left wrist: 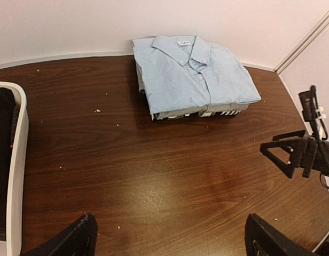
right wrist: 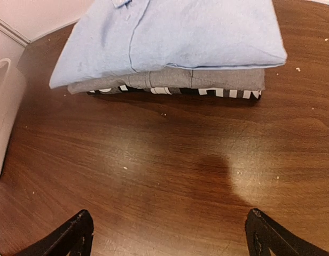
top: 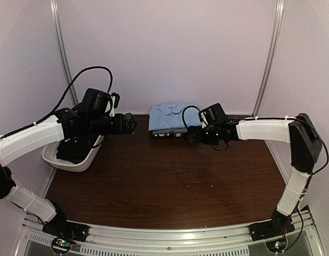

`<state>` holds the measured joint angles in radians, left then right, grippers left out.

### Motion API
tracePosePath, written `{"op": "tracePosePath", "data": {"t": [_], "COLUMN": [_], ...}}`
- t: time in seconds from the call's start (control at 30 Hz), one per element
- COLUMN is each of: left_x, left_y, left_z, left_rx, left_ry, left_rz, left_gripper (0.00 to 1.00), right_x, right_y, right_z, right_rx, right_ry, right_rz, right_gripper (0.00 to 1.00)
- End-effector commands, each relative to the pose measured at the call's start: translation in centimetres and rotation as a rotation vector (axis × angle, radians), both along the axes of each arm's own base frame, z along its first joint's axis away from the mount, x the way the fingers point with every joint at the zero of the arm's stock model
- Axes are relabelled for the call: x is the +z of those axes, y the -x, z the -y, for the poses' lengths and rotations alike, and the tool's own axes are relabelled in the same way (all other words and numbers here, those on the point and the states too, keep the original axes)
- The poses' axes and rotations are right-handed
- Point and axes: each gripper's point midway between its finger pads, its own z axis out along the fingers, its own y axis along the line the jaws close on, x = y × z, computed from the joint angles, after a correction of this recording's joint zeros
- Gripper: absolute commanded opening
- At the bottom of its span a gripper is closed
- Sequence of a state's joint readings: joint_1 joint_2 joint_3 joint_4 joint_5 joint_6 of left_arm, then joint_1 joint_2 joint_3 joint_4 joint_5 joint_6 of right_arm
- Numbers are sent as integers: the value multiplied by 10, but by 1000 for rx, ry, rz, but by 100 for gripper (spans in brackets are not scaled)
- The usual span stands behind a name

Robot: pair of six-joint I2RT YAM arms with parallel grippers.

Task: Fold and stack the long sleeve shirts
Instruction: Move the square-folded shirt to the corner of the board, then reset both arms

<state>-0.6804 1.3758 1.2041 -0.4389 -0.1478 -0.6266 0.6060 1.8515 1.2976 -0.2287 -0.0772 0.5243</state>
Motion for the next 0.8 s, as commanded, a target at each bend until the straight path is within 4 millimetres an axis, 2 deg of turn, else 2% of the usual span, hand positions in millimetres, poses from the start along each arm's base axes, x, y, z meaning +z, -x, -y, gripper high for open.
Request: {"op": "tracePosePath", "data": {"t": [0.0,0.4,0.57,0.77], "left_x": [8,16,20,25], "left_y": [-6,2,5,7], "left_z": [4,-9,-17,-24], "left_rx": [-13,4,22,44], "left_ry": [22,13,10,21], "left_rz": [39,80,105,140], "left_gripper": [98,98,98,98], "right_x": [42,154,179,198], "right_y": [16,74,93,109], "right_z": [16,80,97,107], "right_rx": [-23,-118,-126,-125], "right_ry": [-37,-170,-207,-238], "right_rz": [97,405,489,540], "right_gripper": [100,100,100,100]}}
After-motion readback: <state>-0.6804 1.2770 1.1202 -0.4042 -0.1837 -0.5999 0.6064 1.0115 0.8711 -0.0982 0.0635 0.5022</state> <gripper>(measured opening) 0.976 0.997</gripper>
